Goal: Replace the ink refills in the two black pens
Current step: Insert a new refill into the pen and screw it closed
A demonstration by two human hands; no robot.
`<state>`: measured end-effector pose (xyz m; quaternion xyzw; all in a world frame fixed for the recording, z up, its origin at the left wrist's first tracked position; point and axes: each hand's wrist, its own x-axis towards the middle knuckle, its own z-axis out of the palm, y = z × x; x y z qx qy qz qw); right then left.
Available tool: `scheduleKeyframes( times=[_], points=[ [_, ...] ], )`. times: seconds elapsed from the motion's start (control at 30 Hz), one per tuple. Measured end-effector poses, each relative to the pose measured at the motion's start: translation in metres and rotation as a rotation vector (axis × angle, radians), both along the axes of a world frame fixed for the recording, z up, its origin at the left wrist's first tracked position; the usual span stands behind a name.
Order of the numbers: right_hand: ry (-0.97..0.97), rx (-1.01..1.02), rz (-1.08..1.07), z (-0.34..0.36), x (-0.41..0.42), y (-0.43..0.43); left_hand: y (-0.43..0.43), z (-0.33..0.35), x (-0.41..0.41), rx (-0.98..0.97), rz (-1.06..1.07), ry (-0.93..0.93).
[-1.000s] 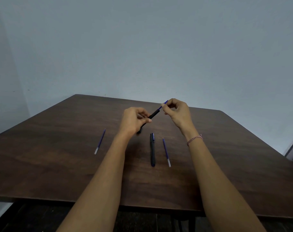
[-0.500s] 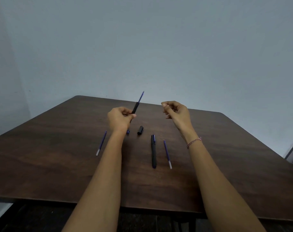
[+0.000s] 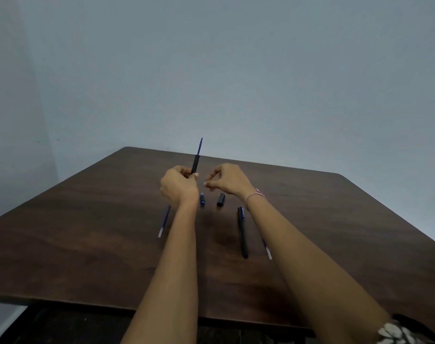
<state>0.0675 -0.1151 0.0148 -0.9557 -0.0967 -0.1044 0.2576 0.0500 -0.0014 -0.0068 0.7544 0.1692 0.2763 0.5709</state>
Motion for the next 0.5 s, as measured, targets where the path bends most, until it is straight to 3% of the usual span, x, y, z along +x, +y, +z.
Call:
scheduleKeyframes(
  times=[0.2, 0.5],
  points=[
    [0.044, -0.176, -0.137, -0.012, 0.011, 0.036, -0.001, -0.001, 0.0, -0.01, -0.024, 0.006],
    [0.09, -0.155, -0.231, -0.014, 0.011, 0.029, -0.003, -0.001, -0.001, -0.029, -0.022, 0.004]
  ],
)
